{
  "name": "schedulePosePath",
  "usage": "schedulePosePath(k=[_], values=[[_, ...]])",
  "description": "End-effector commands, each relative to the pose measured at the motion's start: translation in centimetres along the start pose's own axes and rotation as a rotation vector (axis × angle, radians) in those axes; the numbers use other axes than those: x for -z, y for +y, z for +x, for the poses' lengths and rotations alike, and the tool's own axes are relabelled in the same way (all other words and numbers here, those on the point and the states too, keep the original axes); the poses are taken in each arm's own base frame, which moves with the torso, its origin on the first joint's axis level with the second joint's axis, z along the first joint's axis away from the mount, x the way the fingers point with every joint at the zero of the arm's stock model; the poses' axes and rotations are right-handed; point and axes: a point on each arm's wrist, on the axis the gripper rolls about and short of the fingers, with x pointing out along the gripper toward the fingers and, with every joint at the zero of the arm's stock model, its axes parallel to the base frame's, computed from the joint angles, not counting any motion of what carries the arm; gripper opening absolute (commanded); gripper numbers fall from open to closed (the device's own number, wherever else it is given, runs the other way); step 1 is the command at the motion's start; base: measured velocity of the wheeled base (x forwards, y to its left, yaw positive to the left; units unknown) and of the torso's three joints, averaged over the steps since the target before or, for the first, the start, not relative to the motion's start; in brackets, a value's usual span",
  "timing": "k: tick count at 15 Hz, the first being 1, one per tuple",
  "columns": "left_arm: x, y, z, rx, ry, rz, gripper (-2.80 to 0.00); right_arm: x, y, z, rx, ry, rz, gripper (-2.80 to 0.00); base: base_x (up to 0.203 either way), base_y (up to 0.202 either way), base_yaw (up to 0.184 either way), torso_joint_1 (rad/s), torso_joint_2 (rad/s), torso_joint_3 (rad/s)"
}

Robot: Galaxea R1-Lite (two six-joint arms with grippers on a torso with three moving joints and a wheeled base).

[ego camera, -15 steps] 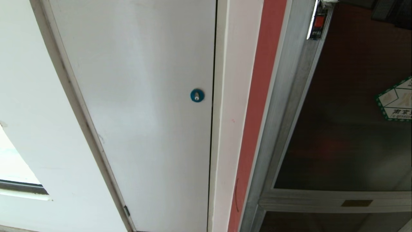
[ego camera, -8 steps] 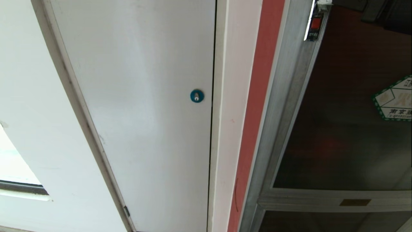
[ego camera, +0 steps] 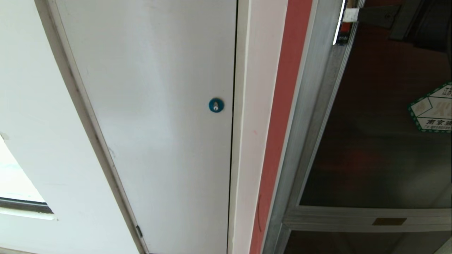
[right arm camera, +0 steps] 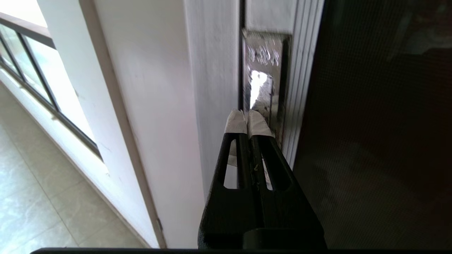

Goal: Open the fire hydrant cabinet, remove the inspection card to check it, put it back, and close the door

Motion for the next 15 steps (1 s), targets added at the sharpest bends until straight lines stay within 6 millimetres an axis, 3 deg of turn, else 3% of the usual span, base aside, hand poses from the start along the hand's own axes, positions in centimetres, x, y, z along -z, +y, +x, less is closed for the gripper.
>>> schedulePosePath(k=[1, 9, 15], values=[[0.3, 0.0, 0.1, 0.001, 0.012, 0.0, -2.8, 0.2, 0.0, 0.0, -0.001, 0.003, 0.002, -2.8, 0.0, 0.0, 0.0, 0.0, 0.0, 0.0], [0.3, 0.0, 0.1, 0.001, 0.012, 0.0, -2.8, -0.5, 0.1, -0.9, 0.006, -0.02, -0.007, -2.8, 0.0, 0.0, 0.0, 0.0, 0.0, 0.0], [0.3, 0.0, 0.1, 0.0, 0.012, 0.0, -2.8, -2.2, 2.2, -4.6, -0.023, -0.088, -0.031, -2.8, 0.0, 0.0, 0.0, 0.0, 0.0, 0.0]])
